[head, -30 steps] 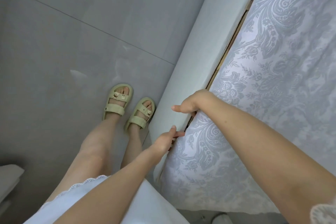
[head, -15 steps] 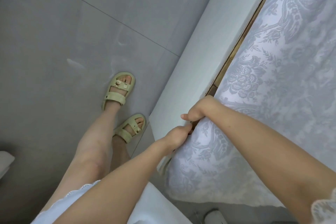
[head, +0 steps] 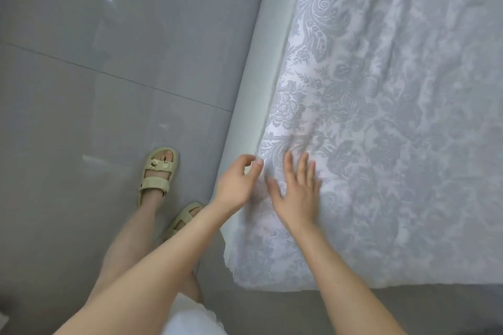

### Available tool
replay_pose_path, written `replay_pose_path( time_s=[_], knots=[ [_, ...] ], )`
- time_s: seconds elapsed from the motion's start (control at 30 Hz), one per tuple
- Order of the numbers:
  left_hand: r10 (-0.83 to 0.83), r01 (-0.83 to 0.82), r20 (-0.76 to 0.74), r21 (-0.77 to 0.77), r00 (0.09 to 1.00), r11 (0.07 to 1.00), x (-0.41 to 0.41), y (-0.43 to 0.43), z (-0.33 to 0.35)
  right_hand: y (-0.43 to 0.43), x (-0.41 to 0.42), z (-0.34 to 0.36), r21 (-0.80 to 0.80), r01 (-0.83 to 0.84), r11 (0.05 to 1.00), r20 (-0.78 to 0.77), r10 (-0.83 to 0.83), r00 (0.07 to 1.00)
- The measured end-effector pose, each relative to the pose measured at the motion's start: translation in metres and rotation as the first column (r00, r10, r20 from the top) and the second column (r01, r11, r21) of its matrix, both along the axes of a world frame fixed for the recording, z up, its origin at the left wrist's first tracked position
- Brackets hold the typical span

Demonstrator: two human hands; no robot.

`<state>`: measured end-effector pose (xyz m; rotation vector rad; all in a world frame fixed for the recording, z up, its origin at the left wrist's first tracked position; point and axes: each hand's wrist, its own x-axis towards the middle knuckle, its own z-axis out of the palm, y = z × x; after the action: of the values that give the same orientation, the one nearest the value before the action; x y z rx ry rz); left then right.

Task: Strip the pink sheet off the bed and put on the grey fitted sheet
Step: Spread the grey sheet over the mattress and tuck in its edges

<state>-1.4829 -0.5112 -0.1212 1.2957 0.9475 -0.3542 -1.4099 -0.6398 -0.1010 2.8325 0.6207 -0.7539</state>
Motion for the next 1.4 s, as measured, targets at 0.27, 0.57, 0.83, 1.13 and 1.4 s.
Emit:
replay_pose_path(
  time_s=[0.27,0.57,0.83,1.13,1.4],
  knots=[
    [-0.369,0.356,-0.172,-0.100,0.914,0.929,0.021,-0.020,0.011,-0.071,-0.022,0.046,0.226,0.047,0.973,-0.225,0.006,0.974],
    [-0.521,0.600,-0.420,0.077,0.744,0.796,0.022,-0.028,0.045,-0.135,-0.067,0.049,-0.095,0.164,0.982,-0.459,-0.189,0.868],
    [-0.555,0.661,-0.365,0.328,0.748,0.675,0.071,0.005,0.174,-0.108,0.007,0.187,0.244,0.564,0.789,-0.143,-0.546,0.826],
    [-0.674,0.582,-0.112,0.619,0.730,0.528,0.138,-0.021,0.338,-0.134,0.027,0.312,0.668,0.705,0.236,-0.240,-0.829,0.505],
    [-0.813,0.604,-0.063,0.703,0.578,0.375,0.145,-0.190,0.385,-0.290,-0.031,0.362,0.743,0.656,-0.130,-0.387,-0.884,0.263]
  ],
)
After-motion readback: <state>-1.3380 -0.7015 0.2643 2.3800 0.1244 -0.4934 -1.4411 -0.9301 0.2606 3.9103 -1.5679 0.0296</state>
